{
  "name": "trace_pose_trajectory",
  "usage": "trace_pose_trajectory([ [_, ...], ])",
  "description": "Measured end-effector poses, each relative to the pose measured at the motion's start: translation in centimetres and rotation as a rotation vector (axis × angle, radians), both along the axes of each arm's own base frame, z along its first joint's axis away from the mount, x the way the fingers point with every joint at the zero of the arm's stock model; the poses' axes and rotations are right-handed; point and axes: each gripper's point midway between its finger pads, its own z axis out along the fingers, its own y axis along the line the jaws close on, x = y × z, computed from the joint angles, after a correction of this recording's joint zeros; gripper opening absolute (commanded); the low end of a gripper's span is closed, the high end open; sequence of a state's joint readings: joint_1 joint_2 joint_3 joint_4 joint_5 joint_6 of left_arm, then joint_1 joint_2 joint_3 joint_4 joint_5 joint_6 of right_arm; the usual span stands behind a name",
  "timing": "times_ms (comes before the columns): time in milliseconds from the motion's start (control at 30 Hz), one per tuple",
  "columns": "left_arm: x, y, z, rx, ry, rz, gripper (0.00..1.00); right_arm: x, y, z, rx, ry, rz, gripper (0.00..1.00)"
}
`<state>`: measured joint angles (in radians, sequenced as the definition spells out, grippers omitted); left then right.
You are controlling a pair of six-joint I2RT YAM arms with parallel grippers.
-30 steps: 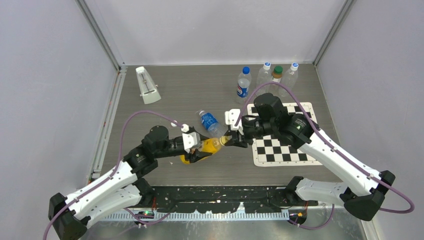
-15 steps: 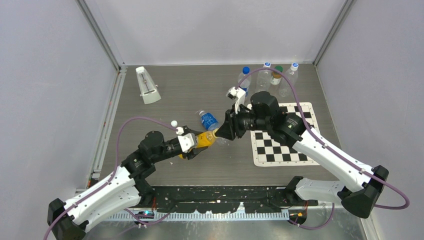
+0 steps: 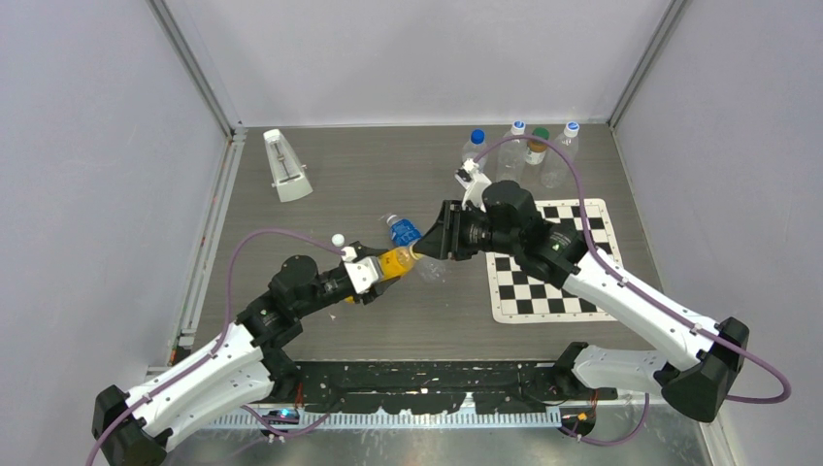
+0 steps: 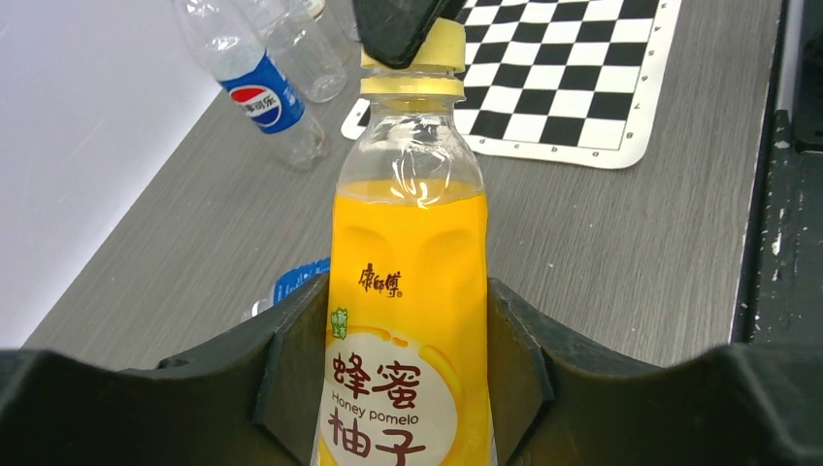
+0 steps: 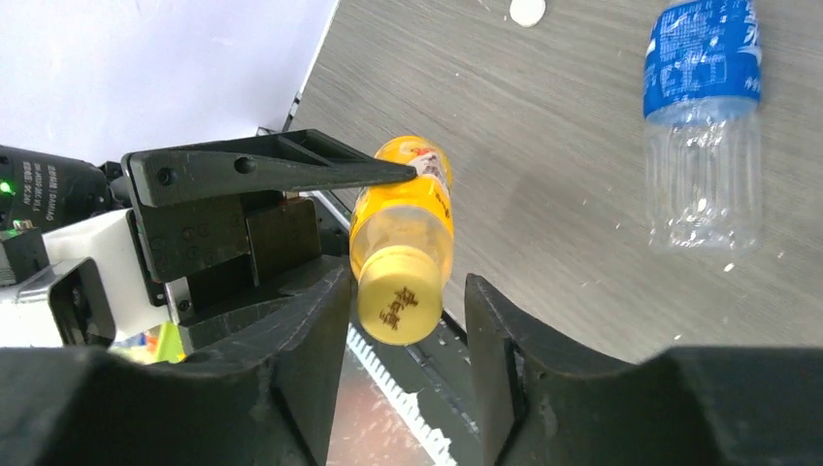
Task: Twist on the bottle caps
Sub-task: Screw the bottle cap onto the plastic bottle.
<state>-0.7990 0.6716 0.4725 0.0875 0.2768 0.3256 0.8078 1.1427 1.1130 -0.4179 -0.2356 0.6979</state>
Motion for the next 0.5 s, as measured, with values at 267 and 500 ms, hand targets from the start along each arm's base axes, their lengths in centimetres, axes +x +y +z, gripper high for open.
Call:
trace_pose_trajectory([
  [267,-0.1,-0.5,0.4,-0.010,0.002,-0.019,0.00,-0.2,-1.7,2.9,-0.077,-0.332,0.131,0.75],
  [500,-0.4,-1.2,0.7,-0.004,0.044,-0.046,0.00,-2.5,-4.0,5.0,-0.207,-0.743,0.399,0.75],
])
